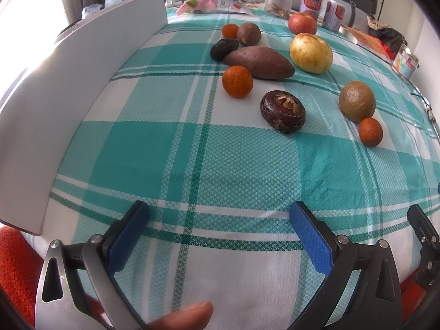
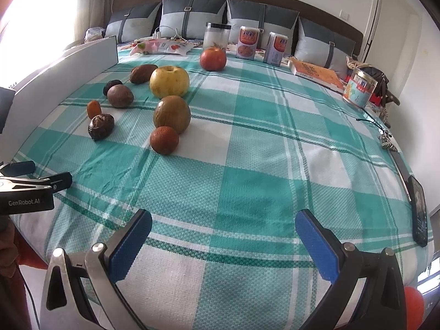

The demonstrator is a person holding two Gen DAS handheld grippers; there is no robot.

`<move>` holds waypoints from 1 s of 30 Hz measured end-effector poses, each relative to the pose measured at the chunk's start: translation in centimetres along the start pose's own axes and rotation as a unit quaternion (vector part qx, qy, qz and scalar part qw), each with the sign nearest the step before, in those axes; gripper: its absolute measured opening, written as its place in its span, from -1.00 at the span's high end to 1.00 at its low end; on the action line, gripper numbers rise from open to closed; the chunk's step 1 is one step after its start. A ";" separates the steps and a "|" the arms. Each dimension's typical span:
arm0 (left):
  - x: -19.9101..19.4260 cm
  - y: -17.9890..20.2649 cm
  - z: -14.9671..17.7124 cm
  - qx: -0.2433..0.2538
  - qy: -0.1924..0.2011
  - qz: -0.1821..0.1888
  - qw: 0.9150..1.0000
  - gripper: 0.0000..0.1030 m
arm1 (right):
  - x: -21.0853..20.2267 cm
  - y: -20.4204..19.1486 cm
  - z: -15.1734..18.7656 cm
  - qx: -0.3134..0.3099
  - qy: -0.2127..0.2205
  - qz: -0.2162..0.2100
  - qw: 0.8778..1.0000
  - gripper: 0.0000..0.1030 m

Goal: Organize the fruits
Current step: 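Move the left tool toward the small orange near the sweet potato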

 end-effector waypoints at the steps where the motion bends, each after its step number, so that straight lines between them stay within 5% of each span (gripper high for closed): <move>1: 0.0 0.0 0.0 0.000 -0.001 0.000 1.000 -0.99 | 0.1 0.0 0.0 0.000 -0.001 0.000 1.000 -1.00; 30: 0.1 0.1 -0.3 0.008 -0.007 0.017 1.000 -0.98 | 2.9 0.6 2.0 0.032 -0.054 -0.045 0.997 -1.00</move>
Point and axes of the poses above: each gripper's, at about its wrist camera, not at the fingertips, and x roughly the way its jaws point, y to its right, z to its underside, the point moved 9 cm from there along x, roughly the way its jaws point, and after that the axes turned 1 degree about -y, right-handed, at the moved point
